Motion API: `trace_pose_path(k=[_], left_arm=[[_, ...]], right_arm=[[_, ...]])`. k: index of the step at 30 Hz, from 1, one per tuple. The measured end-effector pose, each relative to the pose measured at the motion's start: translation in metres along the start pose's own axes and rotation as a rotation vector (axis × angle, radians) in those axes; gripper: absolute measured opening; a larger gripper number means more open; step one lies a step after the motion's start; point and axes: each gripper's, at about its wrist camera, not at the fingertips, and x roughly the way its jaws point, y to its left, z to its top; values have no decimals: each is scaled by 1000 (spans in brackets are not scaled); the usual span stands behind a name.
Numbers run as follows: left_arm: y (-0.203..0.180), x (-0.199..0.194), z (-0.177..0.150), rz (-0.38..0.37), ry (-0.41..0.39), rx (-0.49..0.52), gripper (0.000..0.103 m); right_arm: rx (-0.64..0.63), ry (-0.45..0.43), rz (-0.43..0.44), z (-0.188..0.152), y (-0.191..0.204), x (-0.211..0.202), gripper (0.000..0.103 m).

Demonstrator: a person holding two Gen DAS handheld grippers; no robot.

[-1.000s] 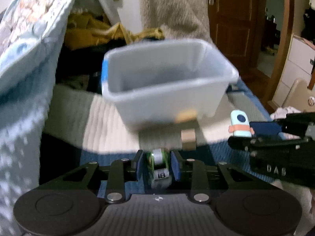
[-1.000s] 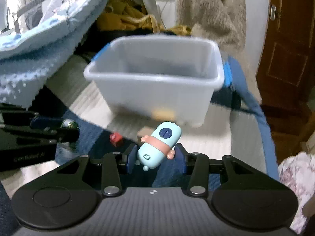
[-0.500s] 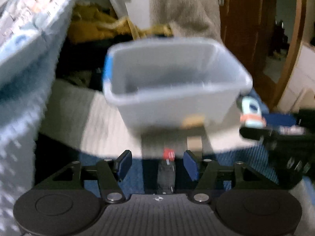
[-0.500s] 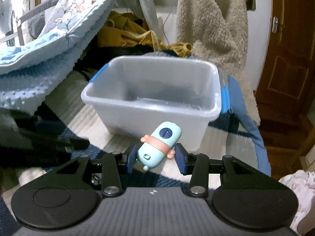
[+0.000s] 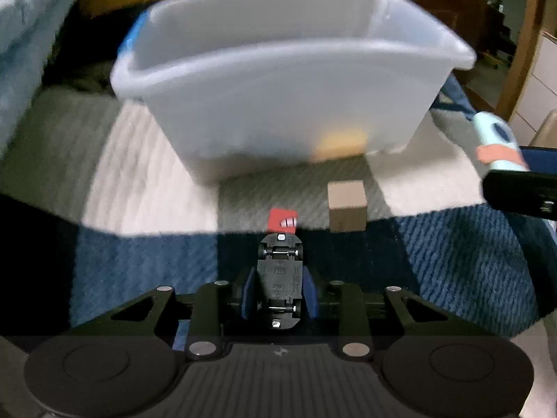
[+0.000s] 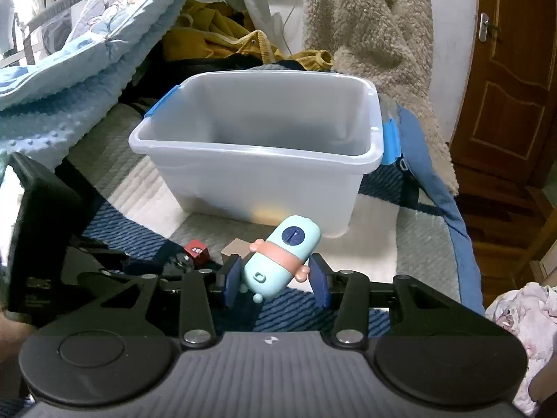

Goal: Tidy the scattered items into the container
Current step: 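Lift the white car and capsule toy and carry them over the bin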

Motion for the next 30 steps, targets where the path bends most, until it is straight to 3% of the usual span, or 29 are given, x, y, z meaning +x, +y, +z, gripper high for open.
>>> trace_pose_path(k=[12, 21, 30], left_arm=[[5, -99, 66, -20, -230, 28, 33], [19, -71, 105, 25, -246, 9, 33], [35, -28, 130, 62, -214, -38, 33]], right_arm=[[1, -115, 32, 33, 7, -22, 46], [2, -165, -14, 73, -3, 0, 46], [28, -141, -67, 101, -15, 42, 46]])
